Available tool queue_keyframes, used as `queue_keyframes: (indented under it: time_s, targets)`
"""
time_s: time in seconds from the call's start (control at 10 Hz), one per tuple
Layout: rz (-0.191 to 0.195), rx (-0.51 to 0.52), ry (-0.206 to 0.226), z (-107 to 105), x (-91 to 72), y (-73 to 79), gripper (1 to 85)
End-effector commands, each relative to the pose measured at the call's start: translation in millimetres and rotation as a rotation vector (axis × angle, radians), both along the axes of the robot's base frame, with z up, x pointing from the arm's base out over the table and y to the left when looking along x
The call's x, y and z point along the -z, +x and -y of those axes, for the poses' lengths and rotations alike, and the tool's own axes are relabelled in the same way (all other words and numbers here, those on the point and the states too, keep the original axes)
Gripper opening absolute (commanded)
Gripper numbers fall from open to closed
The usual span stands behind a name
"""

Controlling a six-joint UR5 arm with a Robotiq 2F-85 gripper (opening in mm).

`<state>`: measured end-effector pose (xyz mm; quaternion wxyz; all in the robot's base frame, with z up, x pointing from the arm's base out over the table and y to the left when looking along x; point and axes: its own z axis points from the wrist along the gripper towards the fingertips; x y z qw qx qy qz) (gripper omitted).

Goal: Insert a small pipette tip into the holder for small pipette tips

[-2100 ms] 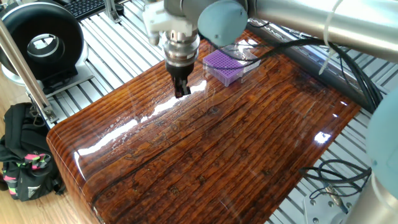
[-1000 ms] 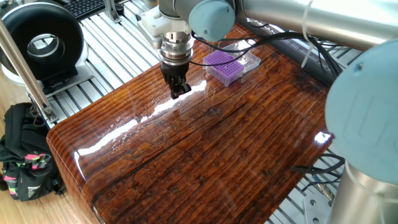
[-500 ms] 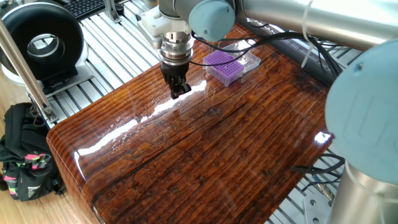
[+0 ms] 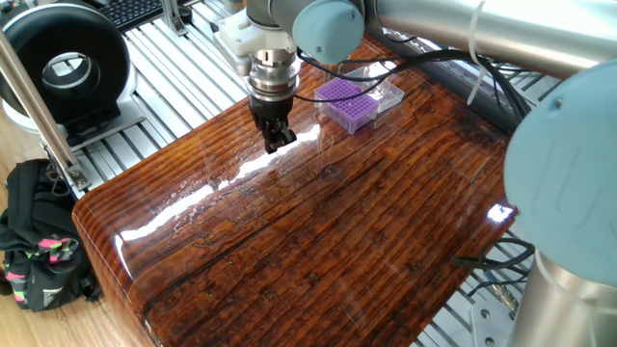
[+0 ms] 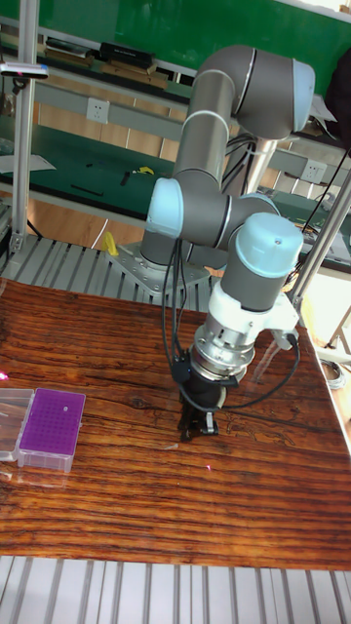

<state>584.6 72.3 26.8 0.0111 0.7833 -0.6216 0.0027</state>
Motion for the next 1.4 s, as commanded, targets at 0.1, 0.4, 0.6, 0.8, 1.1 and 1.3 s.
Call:
queue_keyframes:
  time_s: [0.1, 0.4, 0.6, 0.8, 1.1, 1.3]
  targets:
    - [0.076, -0.059, 0.006, -14.4, 4.2, 16.9, 26.3]
    - [0.088, -0.1, 0.028, -7.8, 10.9, 20.3, 30.3]
    - [0.068, -0.122, 0.053, 1.3, 17.0, 14.1, 30.3]
    - [0.06, -0.129, 0.045, 6.3, 13.0, 10.9, 30.0]
    - [0.052, -0.133, 0.066, 2.6, 13.0, 7.4, 28.3]
    - [0.053, -0.132, 0.073, 2.0, 15.4, 5.5, 27.7]
